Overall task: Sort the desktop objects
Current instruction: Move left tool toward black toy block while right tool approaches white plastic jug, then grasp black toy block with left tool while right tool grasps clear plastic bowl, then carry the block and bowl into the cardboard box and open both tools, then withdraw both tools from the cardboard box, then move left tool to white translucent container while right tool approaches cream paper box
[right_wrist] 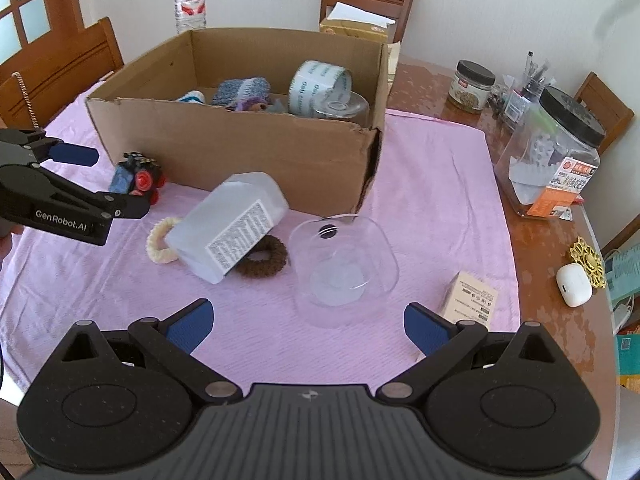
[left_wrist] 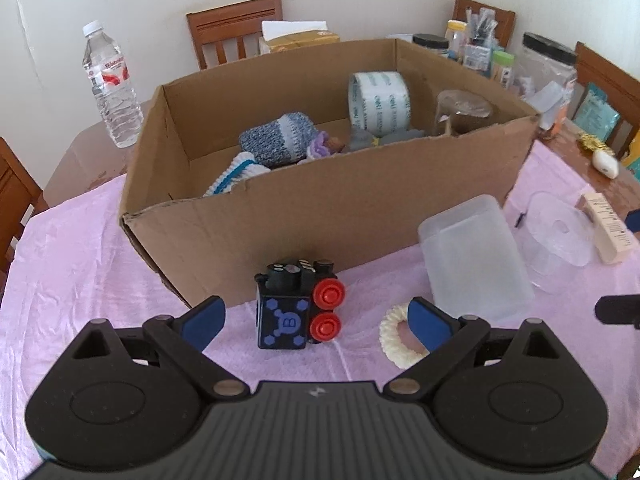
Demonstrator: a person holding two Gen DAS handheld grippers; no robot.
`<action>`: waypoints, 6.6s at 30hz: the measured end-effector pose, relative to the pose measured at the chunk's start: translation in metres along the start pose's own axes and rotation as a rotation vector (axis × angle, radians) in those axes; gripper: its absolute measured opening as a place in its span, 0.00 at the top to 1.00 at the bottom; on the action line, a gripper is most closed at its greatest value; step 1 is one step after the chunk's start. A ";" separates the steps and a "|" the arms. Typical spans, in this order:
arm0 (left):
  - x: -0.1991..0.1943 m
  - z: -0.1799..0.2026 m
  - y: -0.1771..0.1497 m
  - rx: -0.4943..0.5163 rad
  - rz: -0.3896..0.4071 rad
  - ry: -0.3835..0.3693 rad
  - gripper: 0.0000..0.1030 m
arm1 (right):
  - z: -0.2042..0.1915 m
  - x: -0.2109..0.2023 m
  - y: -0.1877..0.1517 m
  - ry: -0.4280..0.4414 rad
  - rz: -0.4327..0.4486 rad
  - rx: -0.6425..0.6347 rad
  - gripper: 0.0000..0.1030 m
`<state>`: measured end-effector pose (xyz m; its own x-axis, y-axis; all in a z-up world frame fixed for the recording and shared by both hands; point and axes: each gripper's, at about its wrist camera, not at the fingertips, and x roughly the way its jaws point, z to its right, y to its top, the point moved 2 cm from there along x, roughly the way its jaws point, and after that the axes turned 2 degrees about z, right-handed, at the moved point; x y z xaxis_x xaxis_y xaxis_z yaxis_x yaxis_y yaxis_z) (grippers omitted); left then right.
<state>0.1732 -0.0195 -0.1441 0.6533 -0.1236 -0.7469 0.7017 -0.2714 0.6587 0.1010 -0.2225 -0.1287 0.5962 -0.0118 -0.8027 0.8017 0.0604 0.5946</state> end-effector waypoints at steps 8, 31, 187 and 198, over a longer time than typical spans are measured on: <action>0.020 0.003 -0.002 0.024 -0.020 0.053 0.05 | 0.007 0.025 0.010 -0.014 -0.032 -0.045 0.00; 0.033 0.010 -0.001 0.006 -0.028 0.075 0.29 | 0.011 0.070 0.024 0.011 -0.082 -0.175 0.19; -0.047 0.036 0.048 0.008 -0.043 -0.305 0.06 | 0.018 -0.034 0.022 0.046 0.083 -0.037 0.00; -0.028 0.051 0.038 -0.062 -0.079 -0.275 0.06 | 0.041 -0.024 -0.010 -0.010 0.037 0.027 0.00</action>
<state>0.1668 -0.0750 -0.1033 0.5007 -0.3611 -0.7867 0.7688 -0.2322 0.5958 0.0802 -0.2642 -0.1133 0.6261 -0.0195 -0.7795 0.7796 0.0335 0.6254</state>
